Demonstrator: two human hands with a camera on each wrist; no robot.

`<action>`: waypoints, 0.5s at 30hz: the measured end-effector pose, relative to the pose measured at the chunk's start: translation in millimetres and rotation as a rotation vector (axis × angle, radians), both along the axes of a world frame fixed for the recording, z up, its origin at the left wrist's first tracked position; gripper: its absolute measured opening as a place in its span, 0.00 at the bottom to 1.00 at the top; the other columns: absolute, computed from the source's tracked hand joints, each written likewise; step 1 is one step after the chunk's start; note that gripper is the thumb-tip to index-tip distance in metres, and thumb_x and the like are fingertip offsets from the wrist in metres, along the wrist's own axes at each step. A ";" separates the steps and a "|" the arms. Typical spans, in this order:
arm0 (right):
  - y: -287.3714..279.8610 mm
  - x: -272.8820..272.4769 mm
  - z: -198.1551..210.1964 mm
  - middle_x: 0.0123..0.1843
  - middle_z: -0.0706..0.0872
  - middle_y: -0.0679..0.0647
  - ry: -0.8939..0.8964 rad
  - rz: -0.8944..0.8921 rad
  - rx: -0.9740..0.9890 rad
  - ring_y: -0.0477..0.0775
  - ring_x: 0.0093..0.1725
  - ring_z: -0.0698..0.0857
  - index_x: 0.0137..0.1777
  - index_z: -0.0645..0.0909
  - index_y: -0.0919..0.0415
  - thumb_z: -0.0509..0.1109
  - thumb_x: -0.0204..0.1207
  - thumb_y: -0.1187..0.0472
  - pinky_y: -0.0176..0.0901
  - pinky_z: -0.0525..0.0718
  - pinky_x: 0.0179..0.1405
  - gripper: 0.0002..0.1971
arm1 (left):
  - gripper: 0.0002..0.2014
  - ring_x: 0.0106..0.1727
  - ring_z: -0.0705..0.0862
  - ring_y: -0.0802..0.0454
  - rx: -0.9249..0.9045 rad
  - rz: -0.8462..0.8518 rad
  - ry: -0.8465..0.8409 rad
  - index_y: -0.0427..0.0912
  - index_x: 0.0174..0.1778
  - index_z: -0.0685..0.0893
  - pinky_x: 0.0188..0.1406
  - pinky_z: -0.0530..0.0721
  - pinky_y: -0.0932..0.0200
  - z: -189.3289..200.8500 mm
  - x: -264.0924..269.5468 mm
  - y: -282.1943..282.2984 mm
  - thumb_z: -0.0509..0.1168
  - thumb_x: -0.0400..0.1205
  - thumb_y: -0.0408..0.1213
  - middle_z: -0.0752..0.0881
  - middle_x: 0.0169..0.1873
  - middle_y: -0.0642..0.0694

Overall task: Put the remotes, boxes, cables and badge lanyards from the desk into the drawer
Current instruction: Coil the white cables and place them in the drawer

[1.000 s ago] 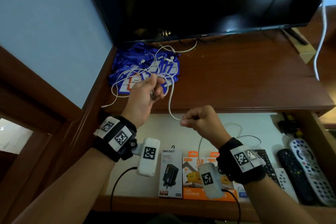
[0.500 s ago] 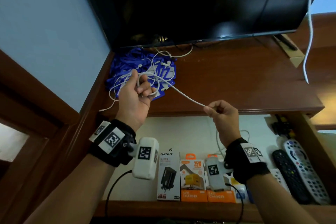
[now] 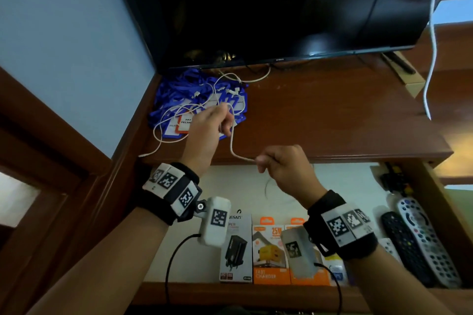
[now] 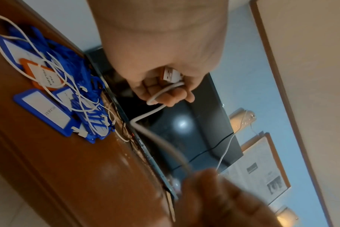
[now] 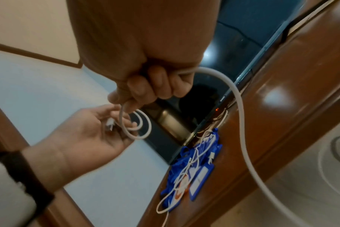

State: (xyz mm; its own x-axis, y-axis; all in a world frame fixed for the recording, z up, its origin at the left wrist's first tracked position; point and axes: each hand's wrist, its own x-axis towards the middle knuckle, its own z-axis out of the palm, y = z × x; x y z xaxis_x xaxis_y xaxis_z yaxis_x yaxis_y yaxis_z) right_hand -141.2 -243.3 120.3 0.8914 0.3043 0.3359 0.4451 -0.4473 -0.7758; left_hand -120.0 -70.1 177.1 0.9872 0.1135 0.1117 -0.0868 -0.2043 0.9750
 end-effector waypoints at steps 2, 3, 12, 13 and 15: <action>-4.0 1.3 8.5 0.18 0.72 0.43 0.015 0.000 0.093 0.46 0.19 0.70 0.26 0.77 0.51 0.66 0.76 0.54 0.33 0.64 0.22 0.16 | 0.19 0.31 0.79 0.58 0.090 -0.037 0.027 0.41 0.33 0.79 0.44 0.78 0.66 -7.4 -2.3 -3.1 0.53 0.88 0.41 0.80 0.29 0.46; -6.5 1.9 12.7 0.17 0.72 0.43 0.042 -0.004 0.157 0.44 0.19 0.69 0.25 0.77 0.50 0.66 0.76 0.55 0.32 0.64 0.22 0.16 | 0.20 0.33 0.80 0.60 0.128 -0.058 0.056 0.40 0.34 0.80 0.42 0.77 0.70 -11.5 -3.6 -5.1 0.53 0.88 0.42 0.81 0.31 0.44; -25.4 7.5 23.0 0.17 0.68 0.43 0.103 -0.151 0.456 0.45 0.20 0.64 0.25 0.76 0.56 0.66 0.81 0.59 0.36 0.63 0.22 0.20 | 0.20 0.34 0.83 0.46 -0.131 -0.361 0.273 0.44 0.33 0.83 0.58 0.78 0.41 -18.4 -19.3 -25.6 0.54 0.87 0.44 0.81 0.24 0.45; -26.9 8.3 22.9 0.16 0.69 0.43 0.104 -0.175 0.462 0.44 0.20 0.64 0.25 0.76 0.57 0.66 0.81 0.60 0.35 0.63 0.22 0.20 | 0.20 0.32 0.82 0.47 -0.127 -0.394 0.278 0.45 0.32 0.83 0.53 0.78 0.45 -17.1 -20.3 -26.8 0.54 0.87 0.45 0.80 0.23 0.46; -29.0 10.2 23.8 0.16 0.70 0.42 0.112 -0.212 0.470 0.42 0.20 0.64 0.25 0.76 0.59 0.66 0.82 0.62 0.33 0.64 0.23 0.21 | 0.20 0.28 0.78 0.49 -0.130 -0.448 0.317 0.42 0.33 0.83 0.41 0.78 0.54 -14.7 -22.6 -29.0 0.55 0.87 0.44 0.77 0.21 0.47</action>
State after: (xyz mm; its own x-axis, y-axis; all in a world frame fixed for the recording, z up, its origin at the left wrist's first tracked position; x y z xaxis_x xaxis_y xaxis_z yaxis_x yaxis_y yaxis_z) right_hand -131.0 -272.3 144.2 0.9554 -0.0468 0.2916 0.2852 -0.1105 -0.9521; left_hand -142.7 -99.1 162.4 0.9251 -0.3316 -0.1849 0.1635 -0.0915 0.9823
